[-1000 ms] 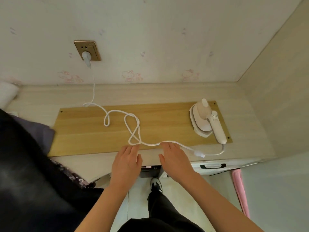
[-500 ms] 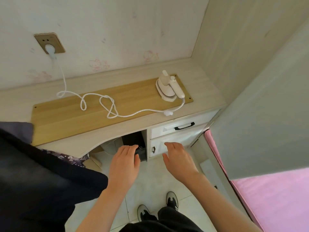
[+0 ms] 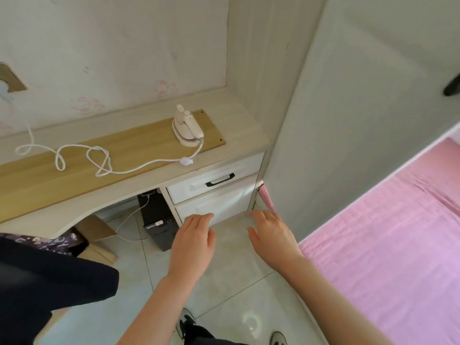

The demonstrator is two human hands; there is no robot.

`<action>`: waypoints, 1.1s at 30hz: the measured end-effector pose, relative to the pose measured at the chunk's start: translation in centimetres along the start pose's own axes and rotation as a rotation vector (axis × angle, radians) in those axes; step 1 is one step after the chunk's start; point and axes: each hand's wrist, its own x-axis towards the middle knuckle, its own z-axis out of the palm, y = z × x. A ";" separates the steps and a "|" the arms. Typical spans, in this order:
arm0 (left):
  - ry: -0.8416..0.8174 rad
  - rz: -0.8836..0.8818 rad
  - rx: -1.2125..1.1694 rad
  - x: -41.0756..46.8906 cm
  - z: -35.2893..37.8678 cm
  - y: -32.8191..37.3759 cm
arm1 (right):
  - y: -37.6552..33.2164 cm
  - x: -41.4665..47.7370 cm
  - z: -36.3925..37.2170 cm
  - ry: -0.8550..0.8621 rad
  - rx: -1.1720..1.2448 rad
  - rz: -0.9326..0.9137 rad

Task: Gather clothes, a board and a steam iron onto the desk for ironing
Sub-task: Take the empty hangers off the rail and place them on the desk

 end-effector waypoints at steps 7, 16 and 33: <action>0.002 -0.031 -0.055 -2.9 6.3 12.0 | 10.6 -5.5 -5.2 0.045 0.003 -0.048; -0.013 -0.012 -0.110 -3.6 9.7 22.9 | 18.6 -9.8 -10.9 0.099 0.061 -0.039; 0.043 0.195 -0.126 2.1 8.8 31.6 | 24.8 -6.4 -17.3 0.253 0.101 0.002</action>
